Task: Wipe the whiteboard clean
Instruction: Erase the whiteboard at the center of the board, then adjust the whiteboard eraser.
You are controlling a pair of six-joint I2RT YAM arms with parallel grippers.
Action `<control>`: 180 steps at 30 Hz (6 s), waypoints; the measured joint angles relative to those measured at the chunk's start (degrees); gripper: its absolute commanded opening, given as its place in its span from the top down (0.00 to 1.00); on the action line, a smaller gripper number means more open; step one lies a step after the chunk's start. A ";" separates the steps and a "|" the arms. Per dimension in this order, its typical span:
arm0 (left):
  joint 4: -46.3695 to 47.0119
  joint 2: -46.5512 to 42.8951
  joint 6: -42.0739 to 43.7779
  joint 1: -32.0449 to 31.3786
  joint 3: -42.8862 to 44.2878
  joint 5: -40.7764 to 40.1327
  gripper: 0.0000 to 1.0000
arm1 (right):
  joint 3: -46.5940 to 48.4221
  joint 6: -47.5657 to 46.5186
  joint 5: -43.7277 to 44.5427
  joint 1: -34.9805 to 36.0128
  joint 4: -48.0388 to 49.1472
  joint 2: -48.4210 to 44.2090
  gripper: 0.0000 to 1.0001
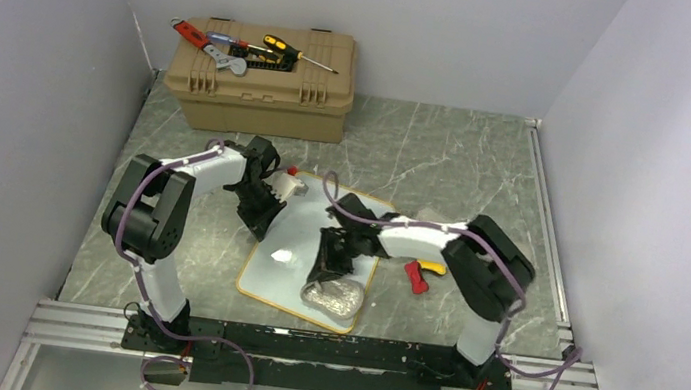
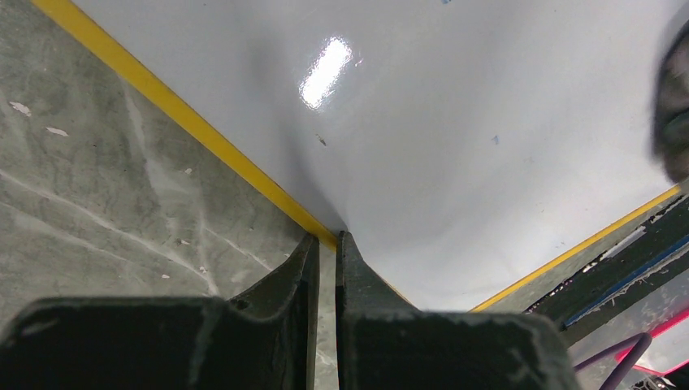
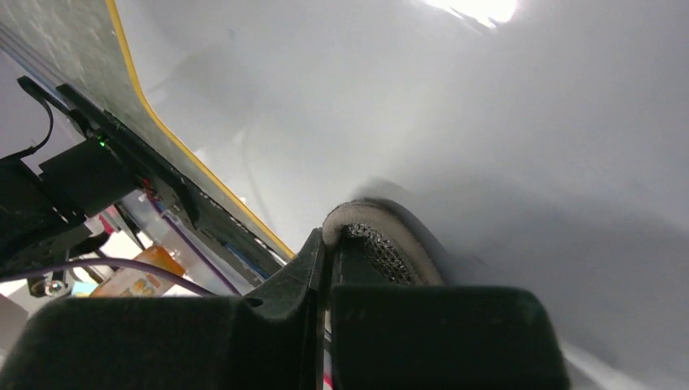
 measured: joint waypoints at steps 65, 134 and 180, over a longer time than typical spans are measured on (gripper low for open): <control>-0.63 0.33 -0.17 -0.11 0.92 -0.17 1.00 | -27.26 -1.62 -7.34 -11.17 28.00 -14.16 1.00; -1.03 1.07 -0.81 -0.20 3.43 -0.07 0.68 | -0.63 -26.36 -26.45 -9.68 -5.22 -34.93 0.96; -1.75 1.07 -0.74 2.51 4.04 1.20 0.68 | 5.88 -15.78 26.16 13.66 -28.24 -14.34 0.46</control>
